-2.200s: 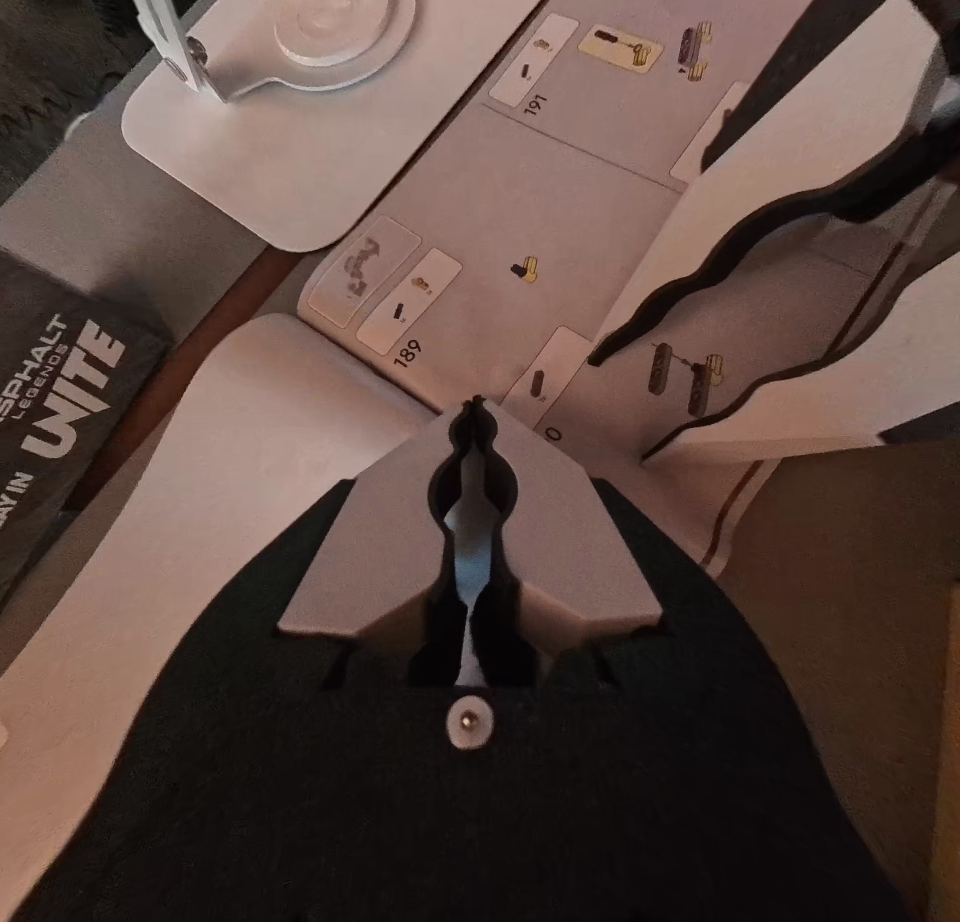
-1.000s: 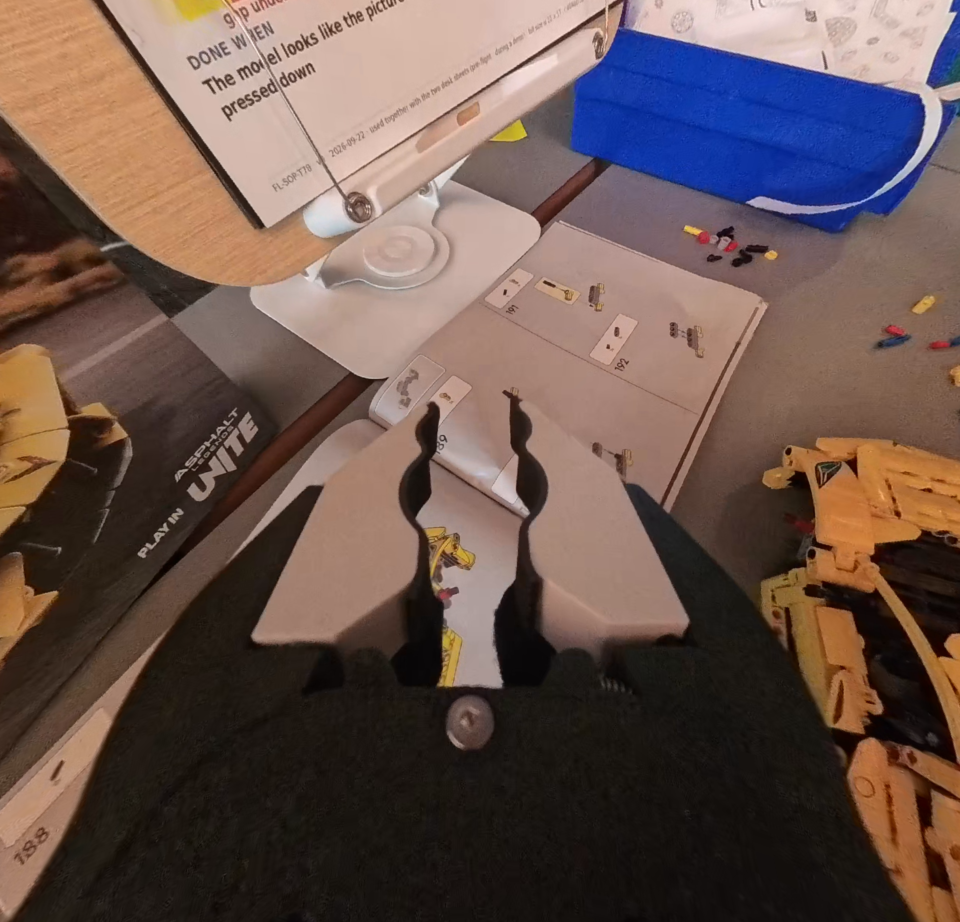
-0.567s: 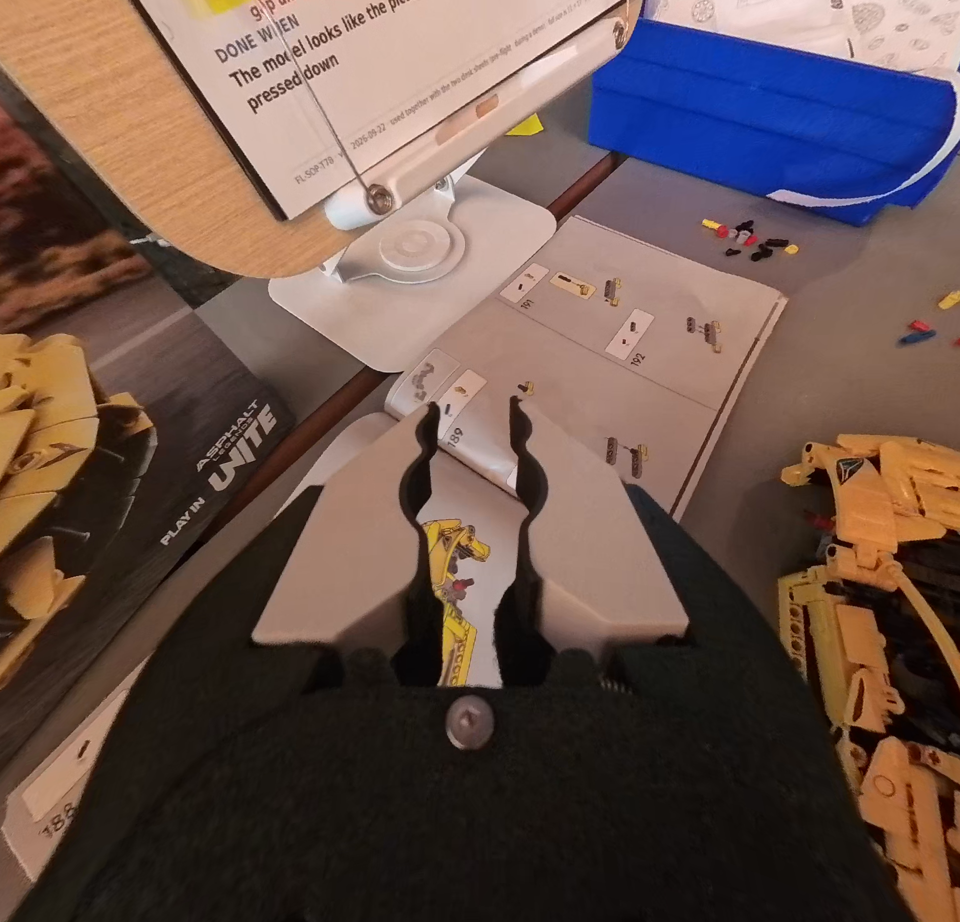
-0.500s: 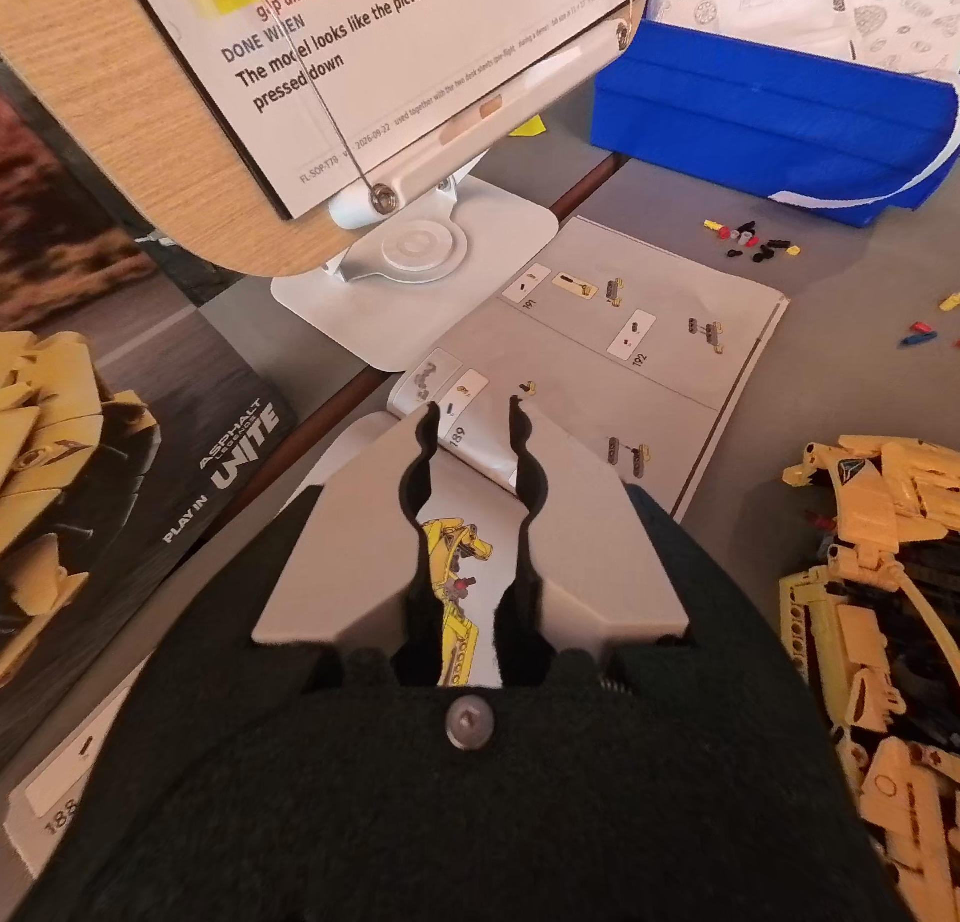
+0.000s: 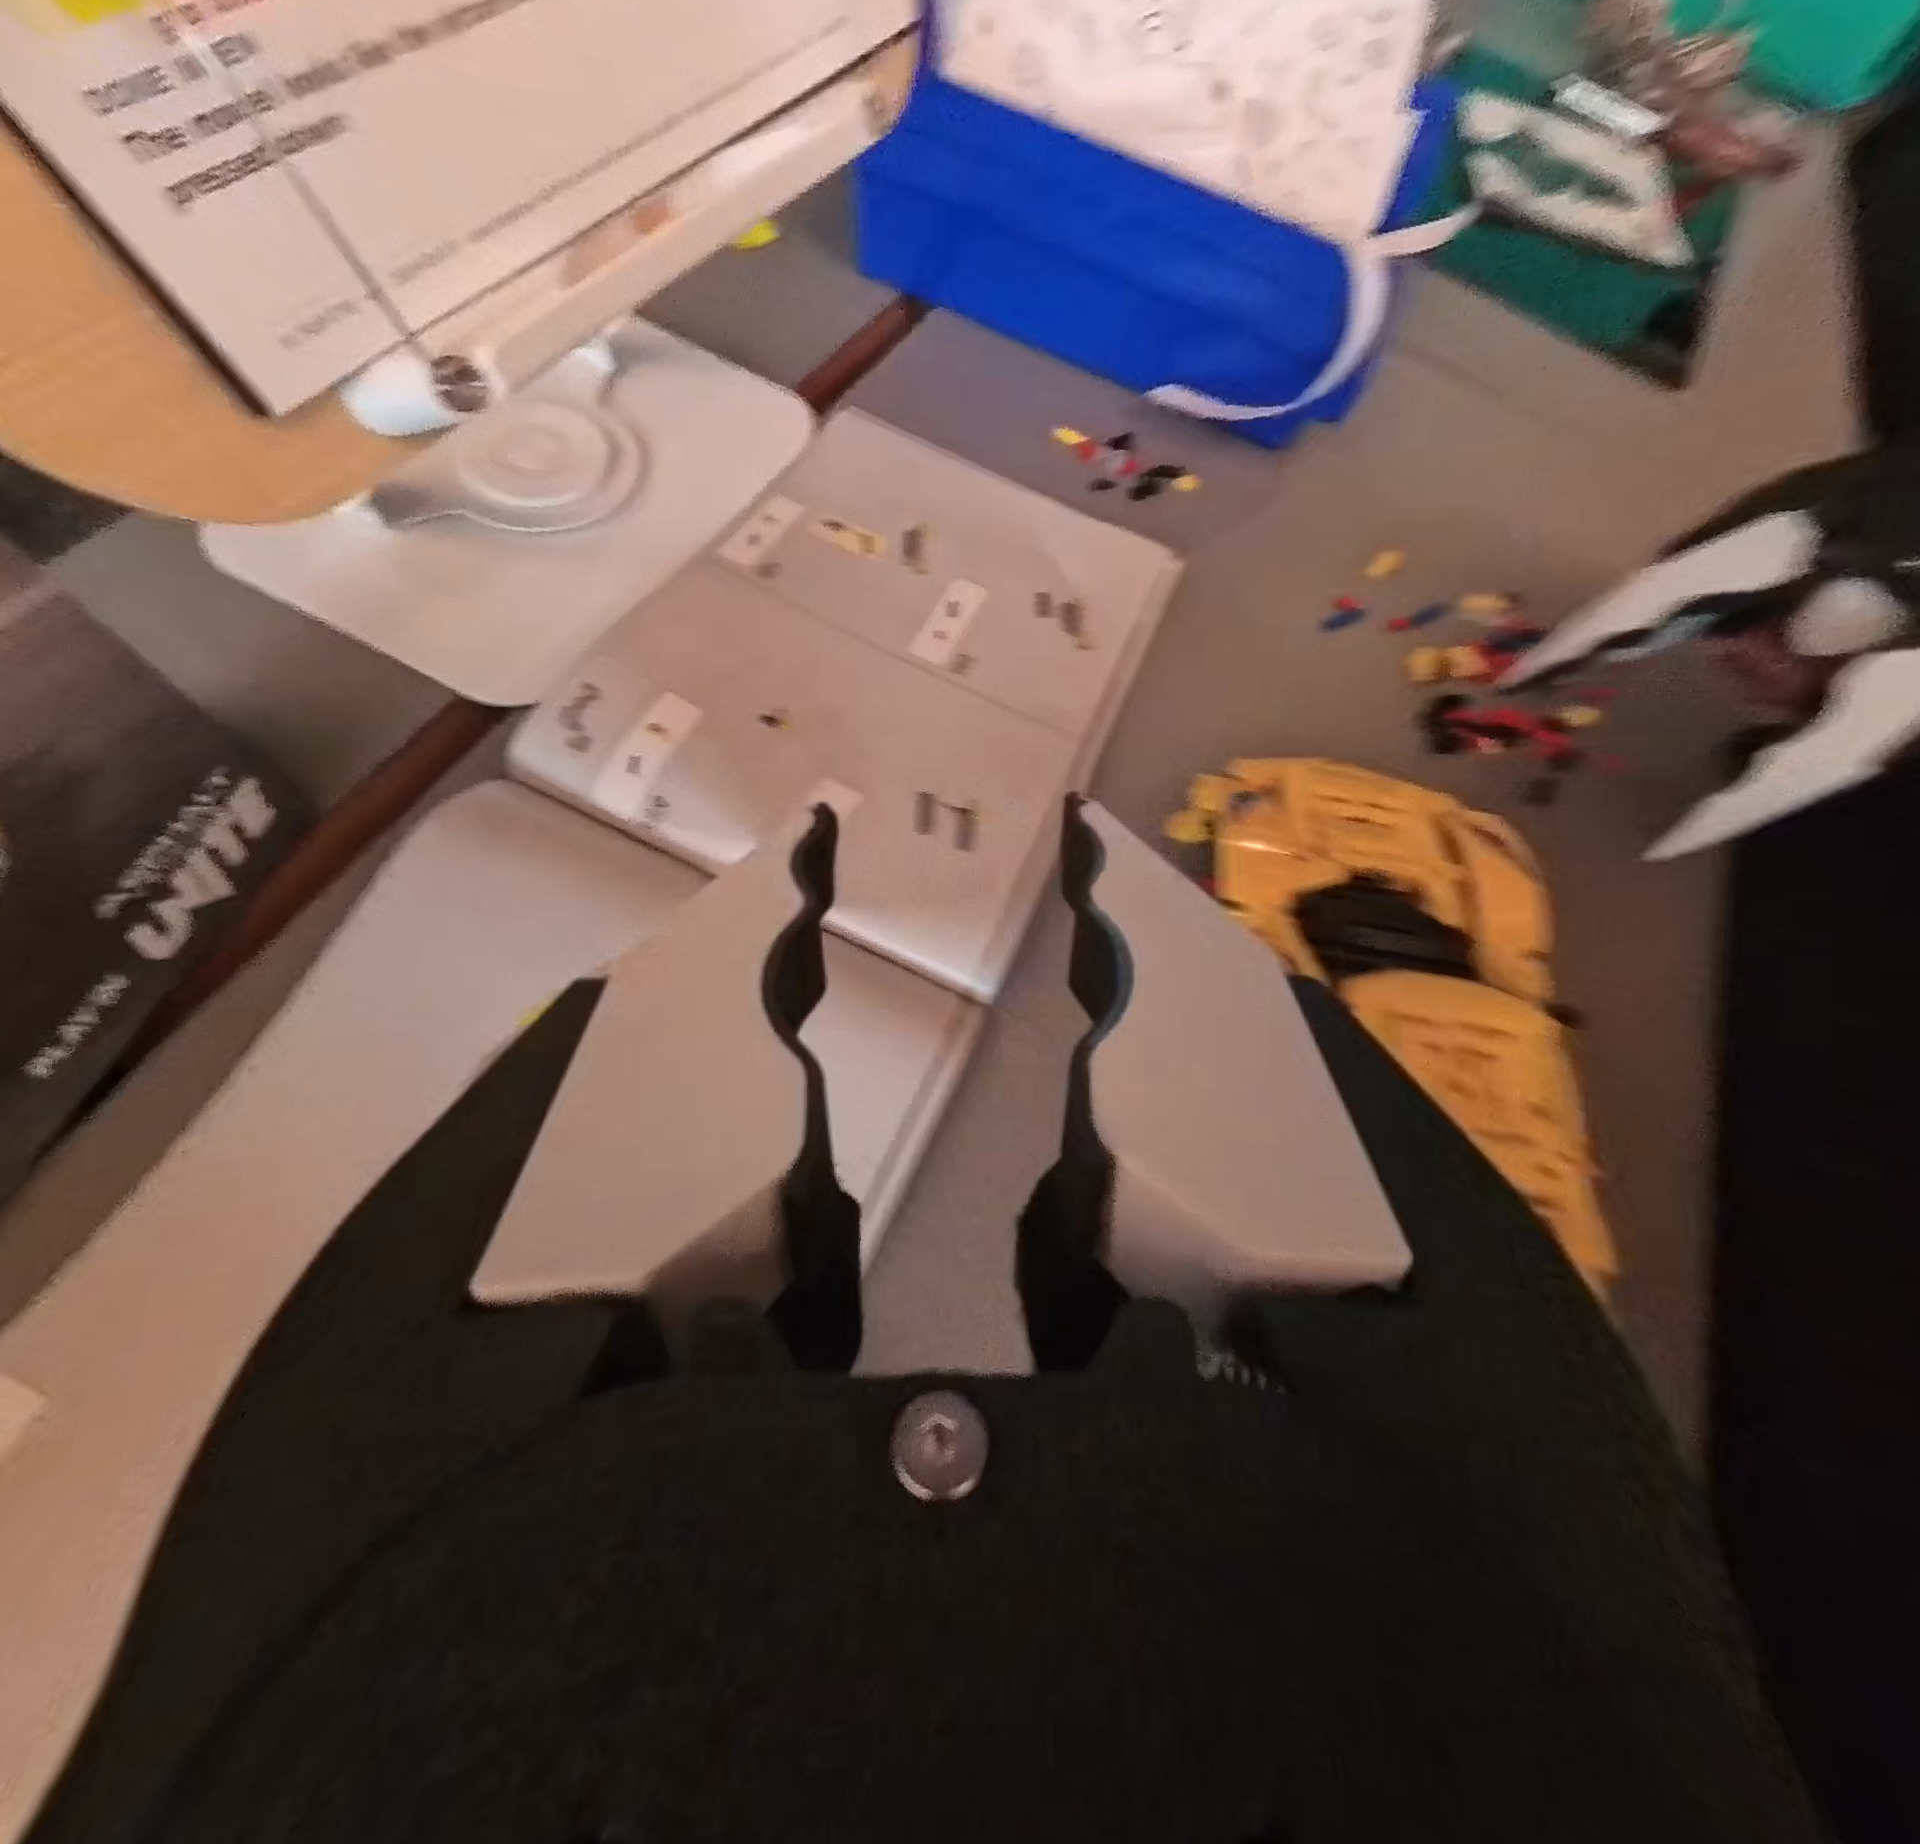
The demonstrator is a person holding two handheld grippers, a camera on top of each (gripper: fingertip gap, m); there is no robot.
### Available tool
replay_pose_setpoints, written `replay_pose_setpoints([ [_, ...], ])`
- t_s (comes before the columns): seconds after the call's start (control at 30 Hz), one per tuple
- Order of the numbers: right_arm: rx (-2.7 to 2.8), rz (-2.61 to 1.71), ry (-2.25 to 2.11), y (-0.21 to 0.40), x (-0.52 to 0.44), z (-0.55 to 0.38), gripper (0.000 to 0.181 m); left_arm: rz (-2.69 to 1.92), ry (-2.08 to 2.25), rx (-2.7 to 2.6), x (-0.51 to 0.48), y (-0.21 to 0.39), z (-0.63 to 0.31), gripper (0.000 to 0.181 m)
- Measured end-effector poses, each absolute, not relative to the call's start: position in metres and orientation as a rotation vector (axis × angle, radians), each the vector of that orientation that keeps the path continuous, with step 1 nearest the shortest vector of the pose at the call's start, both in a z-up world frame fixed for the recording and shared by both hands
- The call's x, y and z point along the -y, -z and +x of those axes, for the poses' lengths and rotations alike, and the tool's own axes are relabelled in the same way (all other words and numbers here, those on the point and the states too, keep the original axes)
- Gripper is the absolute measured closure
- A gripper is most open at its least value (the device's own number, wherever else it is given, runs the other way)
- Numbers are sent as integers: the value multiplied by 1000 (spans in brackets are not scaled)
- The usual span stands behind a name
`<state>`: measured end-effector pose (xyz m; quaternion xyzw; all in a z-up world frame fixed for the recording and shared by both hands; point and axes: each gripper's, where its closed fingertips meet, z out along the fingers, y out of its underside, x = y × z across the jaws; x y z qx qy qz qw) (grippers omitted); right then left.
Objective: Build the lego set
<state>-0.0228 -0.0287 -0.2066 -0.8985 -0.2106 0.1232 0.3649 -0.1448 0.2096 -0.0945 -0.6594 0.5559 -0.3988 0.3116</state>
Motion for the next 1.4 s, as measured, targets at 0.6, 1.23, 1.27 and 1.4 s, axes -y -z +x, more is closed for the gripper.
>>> replay_pose_setpoints([
  [0.6,839,-2313,-370,244,-31,-49,104,-2327,1048,-838,-48,220,-254,89],
  [1.23,514,-2380,-258,241,-65,-51,111,-2383,1015,-1279,-144,215,-255,92],
  [1.27,485,-2373,-275,237,-63,-49,105,-2394,963,-1296,-146,209,-260,92],
  [1.4,394,-2346,-270,217,-44,-21,102,-2150,797,-1219,-196,136,-245,92],
])
